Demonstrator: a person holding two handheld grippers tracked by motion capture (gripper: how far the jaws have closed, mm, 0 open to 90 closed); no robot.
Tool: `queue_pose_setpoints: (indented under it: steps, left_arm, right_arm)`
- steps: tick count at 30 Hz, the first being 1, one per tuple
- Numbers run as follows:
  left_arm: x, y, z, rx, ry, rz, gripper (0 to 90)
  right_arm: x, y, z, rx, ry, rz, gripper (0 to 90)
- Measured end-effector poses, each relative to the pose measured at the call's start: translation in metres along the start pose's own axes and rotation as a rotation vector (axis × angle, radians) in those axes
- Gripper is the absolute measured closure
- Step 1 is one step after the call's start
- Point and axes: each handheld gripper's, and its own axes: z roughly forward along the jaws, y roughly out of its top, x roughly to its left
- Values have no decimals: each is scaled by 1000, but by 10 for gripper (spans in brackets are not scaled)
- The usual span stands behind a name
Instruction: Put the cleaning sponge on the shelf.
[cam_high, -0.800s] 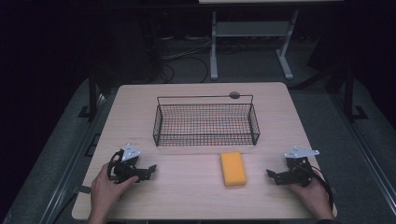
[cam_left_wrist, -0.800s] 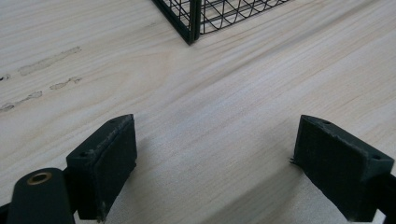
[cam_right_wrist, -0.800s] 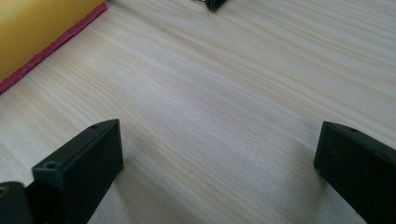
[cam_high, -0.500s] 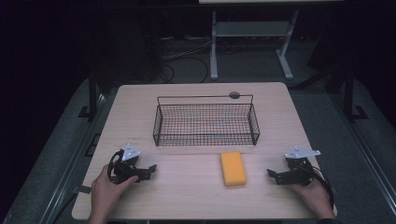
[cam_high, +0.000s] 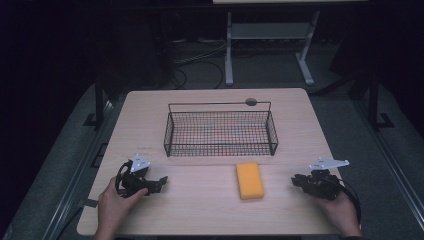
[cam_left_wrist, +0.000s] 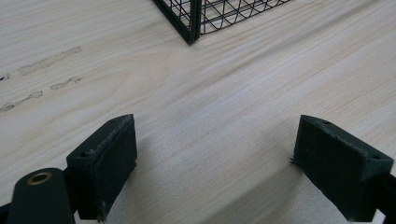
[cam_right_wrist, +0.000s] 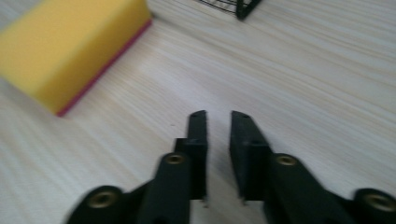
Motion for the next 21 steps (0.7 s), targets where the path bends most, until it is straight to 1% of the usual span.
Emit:
queue_pose_setpoints:
  steps: [2, 5, 8, 13, 14, 21]
  left_arm:
    - [0, 0, 0, 0, 0, 0, 125]
    - [0, 0, 0, 0, 0, -1, 125]
    - [0, 0, 0, 0, 0, -1, 125]
    - [0, 0, 0, 0, 0, 0, 125]
    - [0, 0, 0, 0, 0, 0, 125]
    - [0, 0, 0, 0, 0, 0, 125]
  right_arm:
    - [2, 1, -1, -6, 20, 5, 894]
    - [5, 4, -4, -8, 55, 7, 899]
    - [11, 6, -5, -8, 79, -14, 899]
    - [20, 9, -8, -37, 119, -40, 899]
    - [22, 10, -8, -38, 127, -36, 899]
    - [32, 13, -5, -42, 179, -63, 899]
